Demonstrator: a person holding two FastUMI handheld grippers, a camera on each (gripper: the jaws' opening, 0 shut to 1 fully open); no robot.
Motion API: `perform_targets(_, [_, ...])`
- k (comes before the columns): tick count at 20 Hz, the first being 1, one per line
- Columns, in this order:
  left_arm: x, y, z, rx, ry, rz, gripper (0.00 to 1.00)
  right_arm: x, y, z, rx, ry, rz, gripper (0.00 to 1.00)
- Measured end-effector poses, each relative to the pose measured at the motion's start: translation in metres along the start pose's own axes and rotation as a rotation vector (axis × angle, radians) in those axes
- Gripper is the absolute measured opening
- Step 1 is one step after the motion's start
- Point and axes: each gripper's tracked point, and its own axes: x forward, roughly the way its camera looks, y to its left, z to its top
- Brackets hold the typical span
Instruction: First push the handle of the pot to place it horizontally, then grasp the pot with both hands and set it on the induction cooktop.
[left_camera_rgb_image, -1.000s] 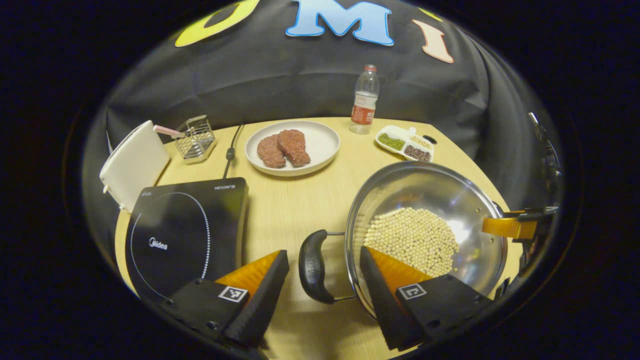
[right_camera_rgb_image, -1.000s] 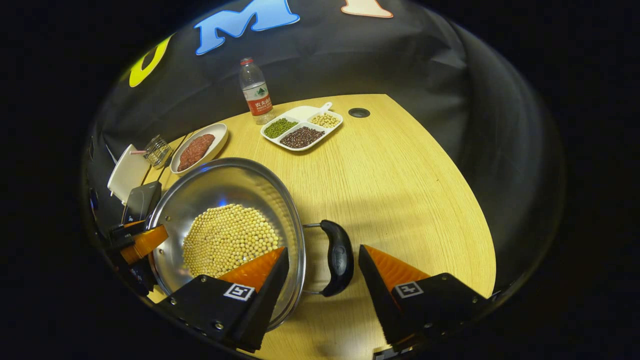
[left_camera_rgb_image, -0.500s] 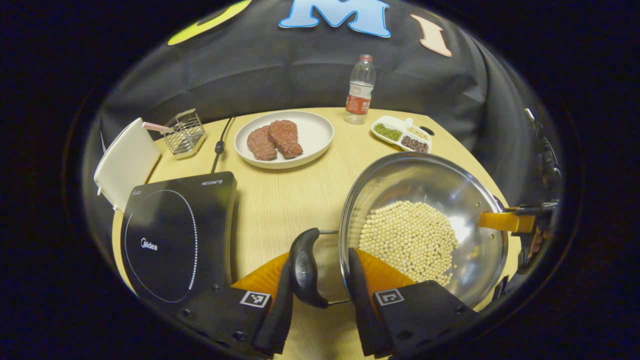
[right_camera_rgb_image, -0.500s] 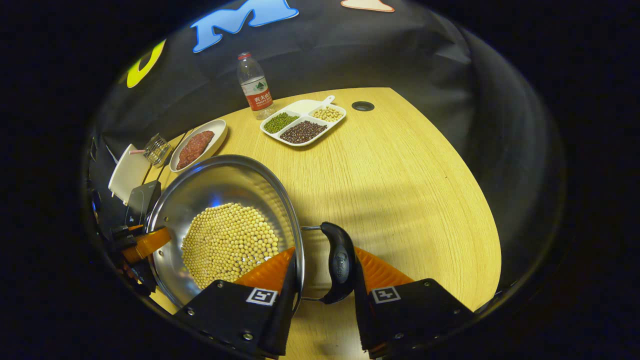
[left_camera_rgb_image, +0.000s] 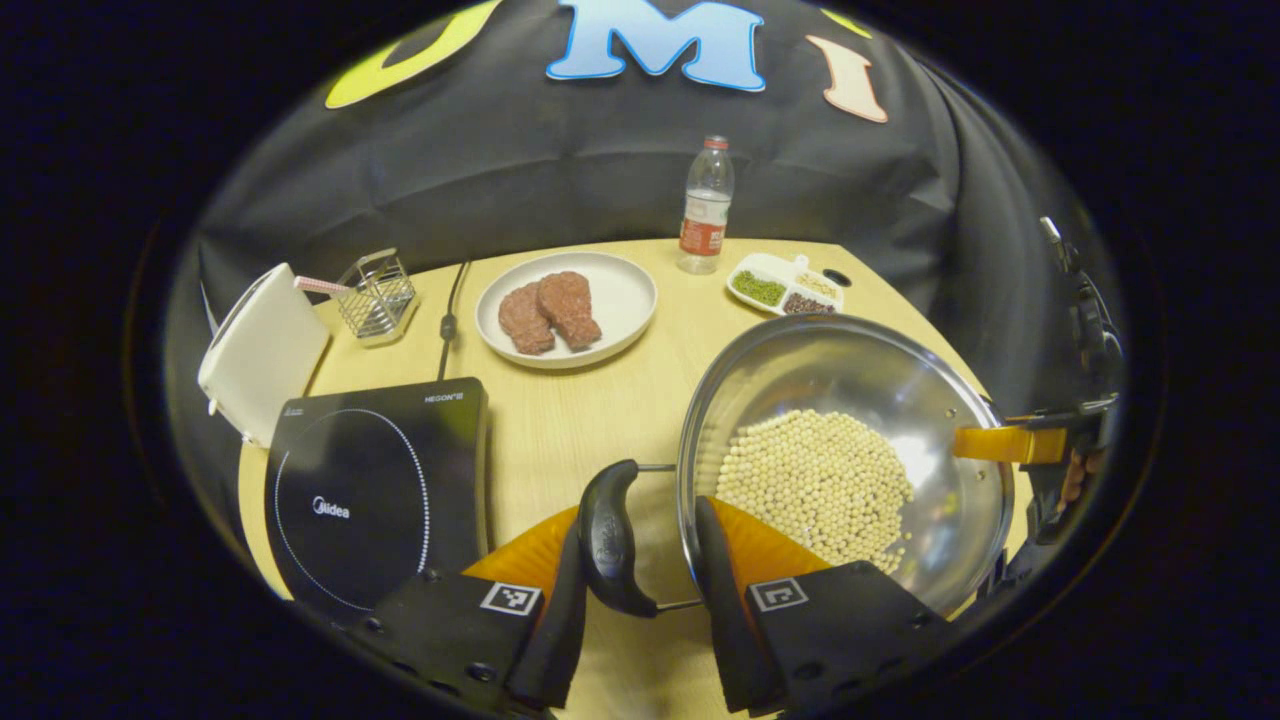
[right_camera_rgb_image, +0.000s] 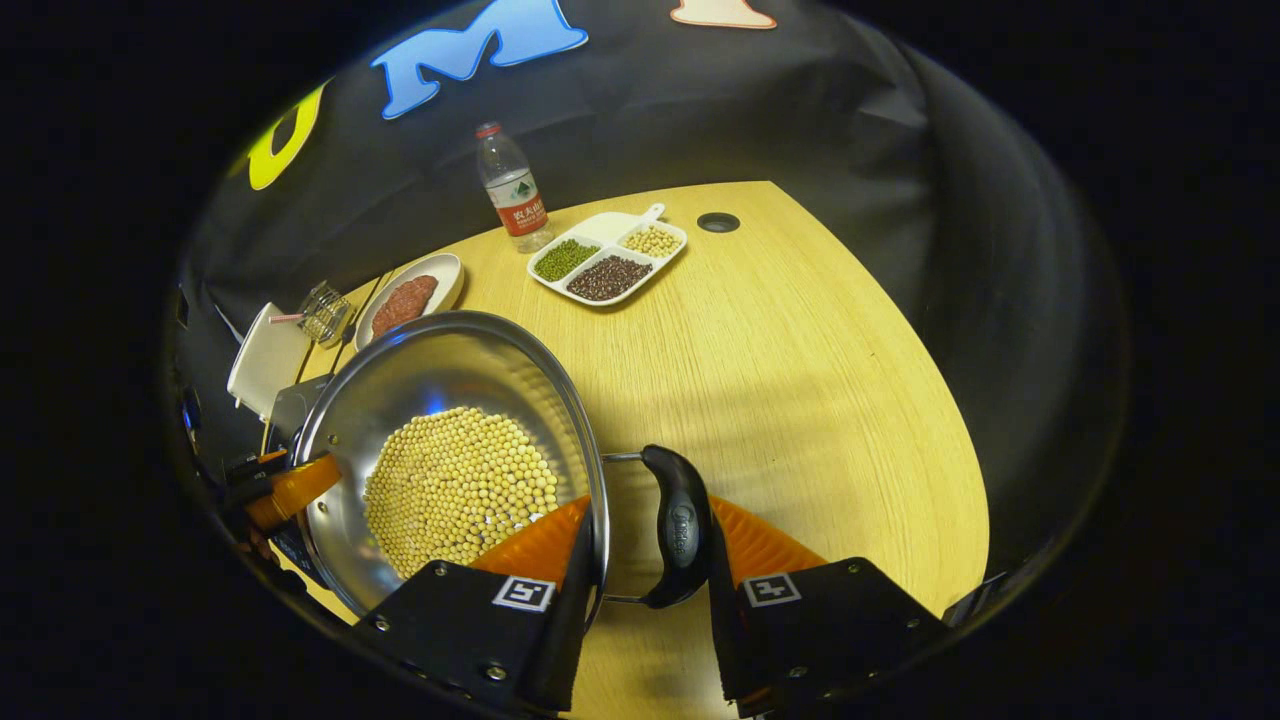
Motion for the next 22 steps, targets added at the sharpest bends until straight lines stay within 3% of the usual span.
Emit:
perform_targets(5, [-0.030, 0.010, 0.006, -0.016, 0.004, -0.010, 0.58, -0.029, 0.017, 0.005, -0.012, -0.003, -0.008, 0.54])
perform_targets(9, [-0.055, 0.034, 0.004, -0.033, 0.005, 0.001, 0.62, -0.041, 0.043, 0.005, -0.029, -0.004, 0.017, 0.53])
perform_targets(13, [-0.077, 0.068, 0.001, -0.052, 0.007, 0.023, 0.58, -0.049, 0.076, 0.005, -0.052, 0.000, 0.033, 0.53])
perform_targets(14, [-0.083, 0.077, 0.001, -0.056, 0.006, 0.029, 0.64, -0.050, 0.086, 0.006, -0.058, 0.001, 0.039, 0.54])
perform_targets(21, [-0.113, 0.150, -0.007, -0.087, -0.007, 0.074, 0.65, -0.052, 0.157, 0.006, -0.089, 0.000, 0.094, 0.53])
perform_targets(22, [-0.115, 0.161, -0.008, -0.092, -0.005, 0.078, 0.58, -0.055, 0.165, 0.000, -0.096, -0.002, 0.098, 0.53])
